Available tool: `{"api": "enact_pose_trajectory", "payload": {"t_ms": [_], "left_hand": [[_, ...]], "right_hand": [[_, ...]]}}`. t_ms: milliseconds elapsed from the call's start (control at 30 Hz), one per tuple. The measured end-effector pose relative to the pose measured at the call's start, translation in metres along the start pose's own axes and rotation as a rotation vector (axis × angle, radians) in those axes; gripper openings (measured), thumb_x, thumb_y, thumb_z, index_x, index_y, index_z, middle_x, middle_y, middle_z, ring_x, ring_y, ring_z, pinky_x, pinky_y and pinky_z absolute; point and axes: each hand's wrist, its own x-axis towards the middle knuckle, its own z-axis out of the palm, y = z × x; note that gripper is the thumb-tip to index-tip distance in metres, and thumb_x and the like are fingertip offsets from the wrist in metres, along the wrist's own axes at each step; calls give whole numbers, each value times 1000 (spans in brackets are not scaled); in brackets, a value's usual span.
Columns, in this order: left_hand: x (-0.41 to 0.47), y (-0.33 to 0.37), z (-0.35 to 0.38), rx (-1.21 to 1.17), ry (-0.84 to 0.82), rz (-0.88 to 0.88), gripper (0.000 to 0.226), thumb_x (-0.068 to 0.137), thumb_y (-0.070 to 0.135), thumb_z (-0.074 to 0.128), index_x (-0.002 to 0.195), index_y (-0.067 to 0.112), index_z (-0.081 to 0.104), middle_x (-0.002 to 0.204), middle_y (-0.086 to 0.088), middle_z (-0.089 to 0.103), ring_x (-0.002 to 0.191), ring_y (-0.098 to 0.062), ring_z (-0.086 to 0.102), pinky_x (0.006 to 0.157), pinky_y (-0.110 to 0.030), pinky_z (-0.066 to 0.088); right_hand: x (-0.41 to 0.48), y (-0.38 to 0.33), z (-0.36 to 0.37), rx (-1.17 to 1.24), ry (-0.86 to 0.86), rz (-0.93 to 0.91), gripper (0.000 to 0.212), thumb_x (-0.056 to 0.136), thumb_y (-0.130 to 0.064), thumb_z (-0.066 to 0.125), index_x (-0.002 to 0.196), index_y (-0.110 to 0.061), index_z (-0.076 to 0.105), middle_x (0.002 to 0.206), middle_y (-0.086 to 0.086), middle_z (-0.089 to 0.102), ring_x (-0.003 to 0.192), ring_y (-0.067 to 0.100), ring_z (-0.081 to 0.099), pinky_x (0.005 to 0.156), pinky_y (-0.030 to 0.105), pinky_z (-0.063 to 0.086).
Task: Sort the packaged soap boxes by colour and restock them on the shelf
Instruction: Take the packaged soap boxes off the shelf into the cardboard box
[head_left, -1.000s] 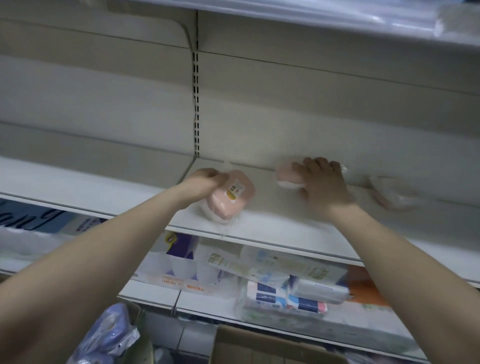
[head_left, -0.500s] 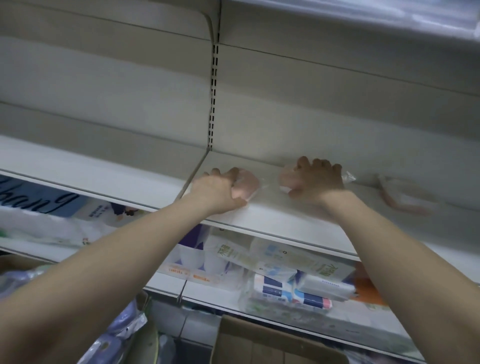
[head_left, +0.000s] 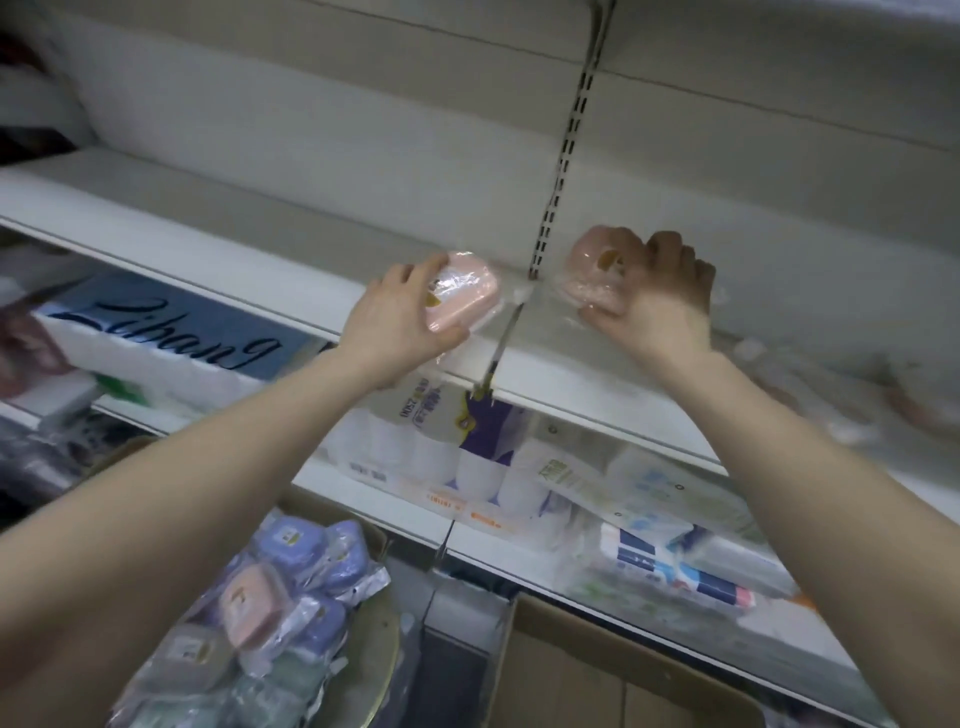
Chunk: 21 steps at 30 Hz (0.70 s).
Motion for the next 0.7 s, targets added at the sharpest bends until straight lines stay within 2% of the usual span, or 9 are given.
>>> {"api": "enact_pose_trajectory", "payload": {"t_ms": [133,200,367,500,633,700], "left_hand": [[-35,-82,-46,9,60,-72,84,74,58,65,145,28,33,128,-9,52,110,-31,53,92,-42,45],[-59,-128,-69,36,64,-127,85,73,57,66,144,28,32,131,-10,49,113,-31,52,93,-44,45],[-129,-252,-112,56,25,-247,83,76,53,68,145,25,31,132,-14,47,114,-34,50,96,-45,43],[-191,-335,-118,93,-83,-378,85,71,60,58,143,26,30,132,-13,47,113,-36,51,94,-48,45],[-265,-395,-97,118,-264,-532,91,64,56,53,145,22,31,131,-16,46,112,-41,48,94,-49,43],[-299,-415,-80,133,-354,-582,96,59,61,47,145,21,31,130,-16,46,111,-43,49,93,-50,44]], "right_hand": [[-7,-104,-3,156,-35,-47,79,69,-59,68,137,-27,42,122,14,49,107,35,50,90,46,38],[-17,-161,2,222,-60,-100,80,73,-60,66,140,-26,40,126,15,48,113,34,48,92,47,37],[-47,-299,25,292,-118,-255,83,74,-63,64,142,-25,37,127,13,49,111,34,48,90,47,38],[-90,-388,58,346,-253,-308,86,74,-64,63,144,-25,33,128,12,49,112,34,48,92,48,39],[-151,-453,103,385,-491,-319,88,72,-65,65,145,-25,36,121,11,52,105,34,51,85,46,41],[-178,-472,127,374,-600,-314,88,73,-67,64,146,-27,37,118,12,52,101,35,53,83,46,43]]}}
